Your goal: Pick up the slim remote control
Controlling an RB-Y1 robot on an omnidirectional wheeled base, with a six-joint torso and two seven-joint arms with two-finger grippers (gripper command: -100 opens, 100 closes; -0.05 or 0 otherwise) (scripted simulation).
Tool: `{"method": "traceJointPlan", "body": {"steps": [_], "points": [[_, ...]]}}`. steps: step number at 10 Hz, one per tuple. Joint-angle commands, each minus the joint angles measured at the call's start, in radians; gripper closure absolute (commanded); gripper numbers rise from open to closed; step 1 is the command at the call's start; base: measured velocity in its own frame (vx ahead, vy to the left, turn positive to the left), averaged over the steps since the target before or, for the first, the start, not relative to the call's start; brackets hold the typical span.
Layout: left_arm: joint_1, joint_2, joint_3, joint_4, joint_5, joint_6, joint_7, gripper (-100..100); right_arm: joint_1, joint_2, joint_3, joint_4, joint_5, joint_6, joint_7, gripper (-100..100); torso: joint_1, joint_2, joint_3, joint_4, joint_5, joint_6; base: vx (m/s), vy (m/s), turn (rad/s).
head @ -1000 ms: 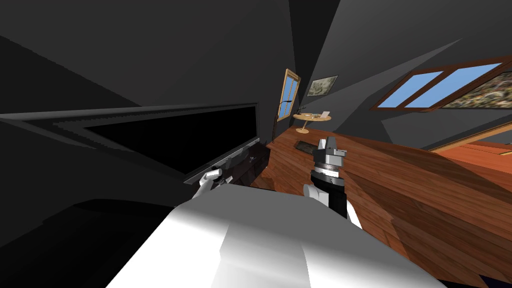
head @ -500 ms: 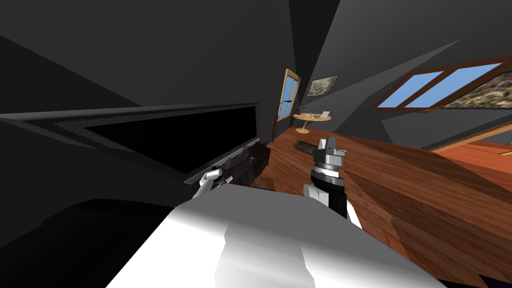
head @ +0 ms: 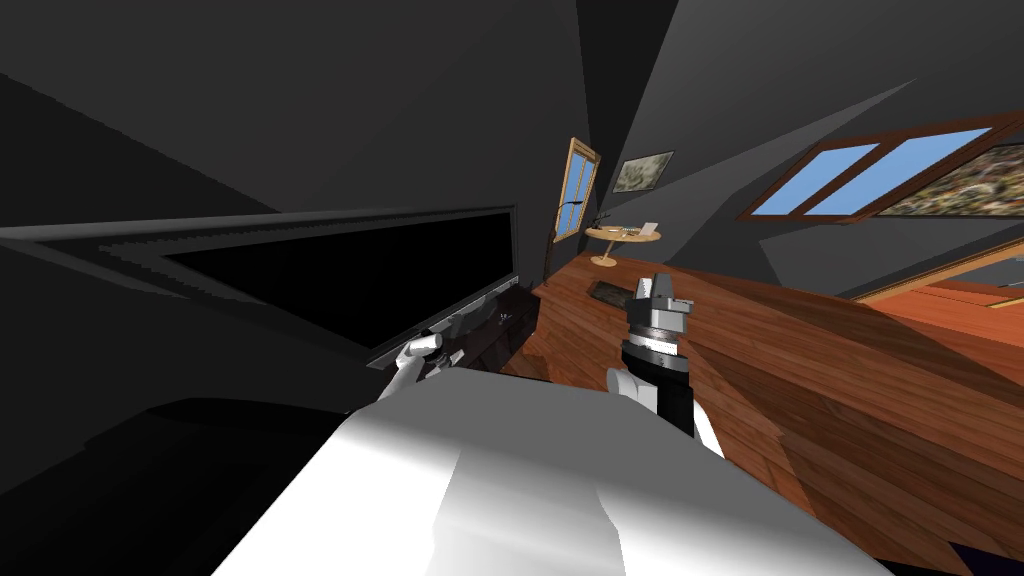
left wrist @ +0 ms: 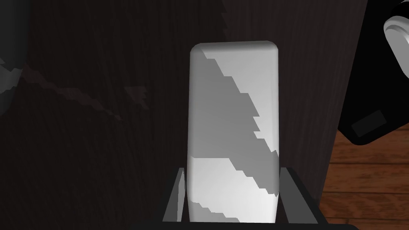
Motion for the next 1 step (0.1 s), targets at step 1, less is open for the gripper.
{"method": "traceJointPlan", "body": {"steps": [1], "points": [[0.000, 0.000, 0.000, 0.000, 0.000, 0.000, 0.000, 0, 0.000, 0.000, 0.000, 0.000, 0.000, 0.000, 0.000, 0, 0.000, 0.000, 0.000, 0.000, 0.000, 0.000, 0.000, 0.000, 0.000]]}}
